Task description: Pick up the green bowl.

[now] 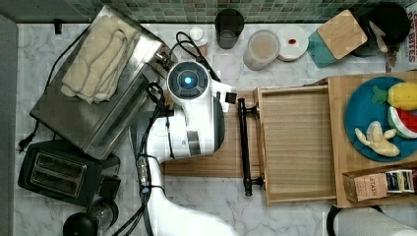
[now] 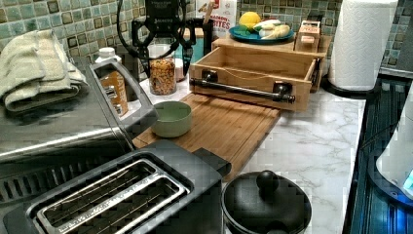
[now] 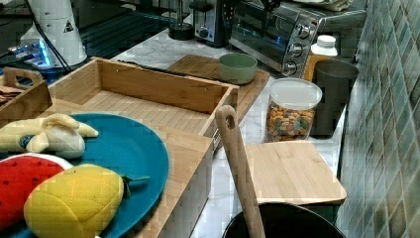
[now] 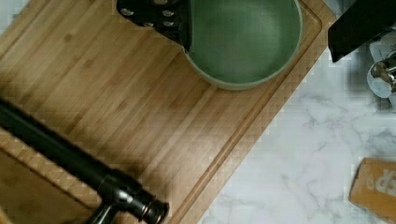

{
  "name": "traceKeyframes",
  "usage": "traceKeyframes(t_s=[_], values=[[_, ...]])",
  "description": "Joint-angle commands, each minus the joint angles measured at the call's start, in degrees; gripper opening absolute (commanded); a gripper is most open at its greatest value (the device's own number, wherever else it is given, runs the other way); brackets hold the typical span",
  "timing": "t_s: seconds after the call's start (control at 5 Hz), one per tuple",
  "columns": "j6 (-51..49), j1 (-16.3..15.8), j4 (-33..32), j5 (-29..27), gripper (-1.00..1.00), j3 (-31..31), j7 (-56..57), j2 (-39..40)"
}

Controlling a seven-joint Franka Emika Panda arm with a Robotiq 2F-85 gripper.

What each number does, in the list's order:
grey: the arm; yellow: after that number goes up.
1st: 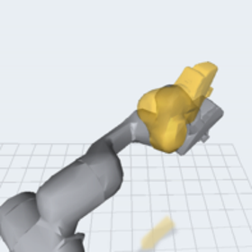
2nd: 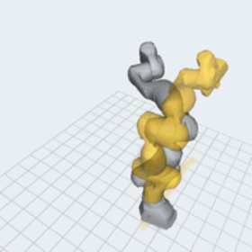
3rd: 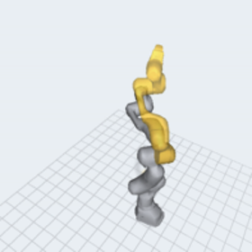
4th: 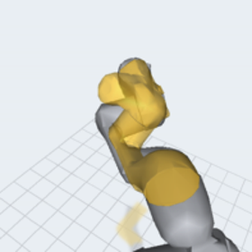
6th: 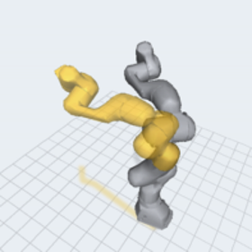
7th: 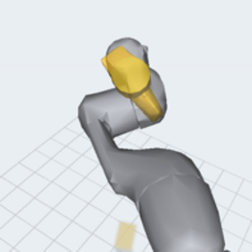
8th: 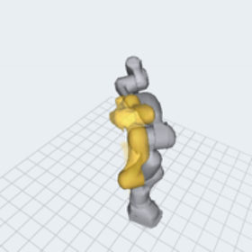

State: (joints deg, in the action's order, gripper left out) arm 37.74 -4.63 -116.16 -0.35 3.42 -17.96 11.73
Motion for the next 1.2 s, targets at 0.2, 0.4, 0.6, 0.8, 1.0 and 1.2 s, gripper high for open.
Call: traceKeyframes(t_s=[0.2, 0.4, 0.6, 0.8, 1.0, 1.2], values=[[3.6, -1.1, -10.8, -0.7, 1.00, 0.8, -2.6, -4.0], [6.1, -1.2, -12.7, -1.6, 1.00, 1.3, -2.8, -3.8], [8.4, -1.8, -14.7, -1.5, 1.00, 1.4, -5.0, -3.9], [11.1, -2.5, -16.4, -0.6, 1.00, 1.5, -7.1, -3.8], [15.1, -3.6, -17.0, 1.5, 1.00, 1.3, -10.9, -2.9], [16.6, -4.3, -16.2, 2.1, 1.00, 1.1, -13.6, -2.1]])
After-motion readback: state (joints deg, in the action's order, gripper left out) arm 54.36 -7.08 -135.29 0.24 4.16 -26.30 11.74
